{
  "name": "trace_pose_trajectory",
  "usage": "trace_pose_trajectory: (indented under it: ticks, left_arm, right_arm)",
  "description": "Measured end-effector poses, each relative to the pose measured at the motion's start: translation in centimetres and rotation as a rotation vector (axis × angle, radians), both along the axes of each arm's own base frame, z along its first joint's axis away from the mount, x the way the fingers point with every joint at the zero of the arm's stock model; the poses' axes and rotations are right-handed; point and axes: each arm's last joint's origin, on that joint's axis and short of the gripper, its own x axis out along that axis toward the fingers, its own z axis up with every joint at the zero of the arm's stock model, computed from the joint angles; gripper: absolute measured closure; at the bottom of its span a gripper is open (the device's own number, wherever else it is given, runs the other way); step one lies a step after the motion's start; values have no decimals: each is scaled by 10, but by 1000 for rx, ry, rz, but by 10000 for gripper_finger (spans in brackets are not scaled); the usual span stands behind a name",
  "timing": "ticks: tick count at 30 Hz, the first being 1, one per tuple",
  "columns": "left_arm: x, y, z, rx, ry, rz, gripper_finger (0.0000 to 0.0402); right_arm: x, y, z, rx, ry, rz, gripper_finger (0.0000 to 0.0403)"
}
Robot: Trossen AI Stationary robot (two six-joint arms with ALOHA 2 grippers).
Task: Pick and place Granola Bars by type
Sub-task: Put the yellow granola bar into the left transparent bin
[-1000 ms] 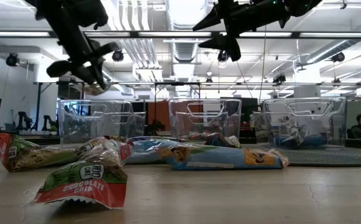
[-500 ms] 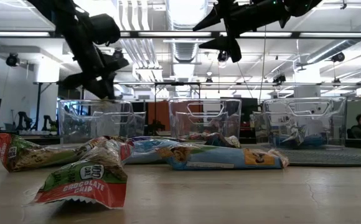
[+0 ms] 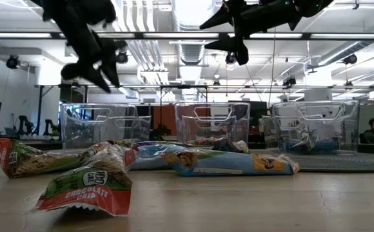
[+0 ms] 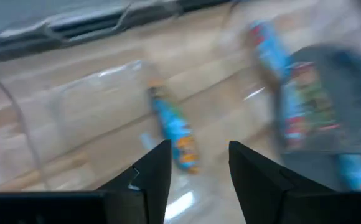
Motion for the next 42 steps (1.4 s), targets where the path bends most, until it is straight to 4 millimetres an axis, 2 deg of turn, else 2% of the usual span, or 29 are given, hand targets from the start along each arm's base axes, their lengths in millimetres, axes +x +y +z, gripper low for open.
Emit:
trace_pose_trajectory:
  ticks: [3,7,12,17,23,30,35,42]
  left_arm:
    - [-5,-22,18,23,-112,9,259]
    - [-11,-52,30,39,-244,71,259]
    - [-14,-85,36,60,-361,114,259]
    - [-14,-109,36,108,-386,67,259]
    - [-16,-122,36,134,-363,-32,259]
    - [-23,-136,36,74,-331,-220,259]
    - [-38,-138,38,63,-320,-277,259]
    - [-63,-132,44,50,-341,-323,259]
  right_arm:
    - [0,1,0,-33,7,26,174]
    - [1,3,2,-67,0,60,175]
    - [10,20,12,-138,-35,195,175]
    - [25,37,9,-173,12,252,175]
    - [45,45,-4,-165,175,220,175]
    - [83,57,-19,-181,285,287,175]
    - [110,67,-37,-170,422,347,175]
    - [132,85,-67,-180,554,400,175]
